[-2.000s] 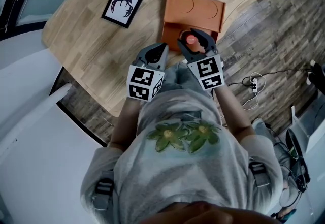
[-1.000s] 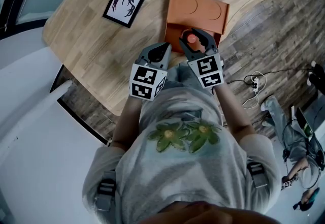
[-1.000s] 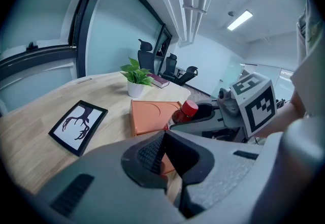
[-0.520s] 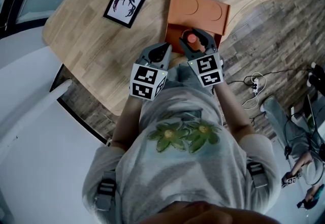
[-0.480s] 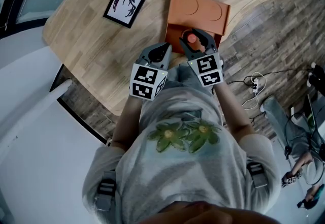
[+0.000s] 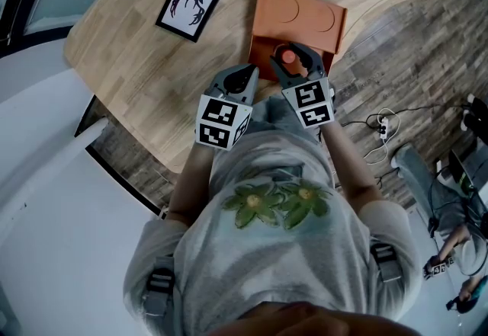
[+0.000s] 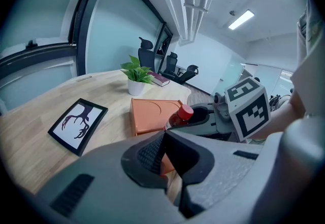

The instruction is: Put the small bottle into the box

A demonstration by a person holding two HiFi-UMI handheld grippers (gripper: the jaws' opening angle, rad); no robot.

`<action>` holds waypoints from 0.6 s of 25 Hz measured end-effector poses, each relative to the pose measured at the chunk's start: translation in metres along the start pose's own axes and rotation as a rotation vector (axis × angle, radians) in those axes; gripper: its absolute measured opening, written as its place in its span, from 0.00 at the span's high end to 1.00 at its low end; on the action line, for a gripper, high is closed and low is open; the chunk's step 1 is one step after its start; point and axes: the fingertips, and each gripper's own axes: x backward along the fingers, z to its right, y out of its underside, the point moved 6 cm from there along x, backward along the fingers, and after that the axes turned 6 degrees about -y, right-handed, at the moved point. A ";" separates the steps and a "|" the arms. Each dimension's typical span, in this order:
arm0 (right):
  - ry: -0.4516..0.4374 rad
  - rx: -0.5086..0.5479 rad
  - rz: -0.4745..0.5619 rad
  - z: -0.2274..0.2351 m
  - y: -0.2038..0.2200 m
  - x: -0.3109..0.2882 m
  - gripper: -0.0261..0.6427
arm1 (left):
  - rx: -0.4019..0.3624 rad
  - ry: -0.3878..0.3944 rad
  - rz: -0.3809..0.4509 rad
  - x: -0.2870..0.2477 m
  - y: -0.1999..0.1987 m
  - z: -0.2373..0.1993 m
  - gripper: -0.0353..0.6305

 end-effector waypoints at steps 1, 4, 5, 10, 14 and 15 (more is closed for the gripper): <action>0.001 0.000 -0.002 0.000 0.001 -0.001 0.63 | 0.001 0.000 0.000 0.000 0.000 0.000 0.94; 0.001 -0.002 -0.008 0.001 0.002 -0.003 0.63 | 0.002 -0.001 -0.002 0.000 0.000 -0.002 0.94; 0.001 -0.003 -0.011 0.001 0.002 -0.004 0.63 | 0.002 -0.001 -0.002 0.000 0.000 -0.002 0.94; 0.000 -0.002 -0.023 0.002 0.005 -0.007 0.63 | 0.003 0.001 -0.004 0.000 0.000 -0.002 0.94; -0.001 -0.004 -0.031 0.003 0.007 -0.010 0.63 | 0.003 0.002 -0.011 -0.001 0.000 -0.004 0.94; 0.000 -0.005 -0.033 0.003 0.007 -0.011 0.63 | 0.003 0.003 -0.013 -0.001 0.000 -0.004 0.94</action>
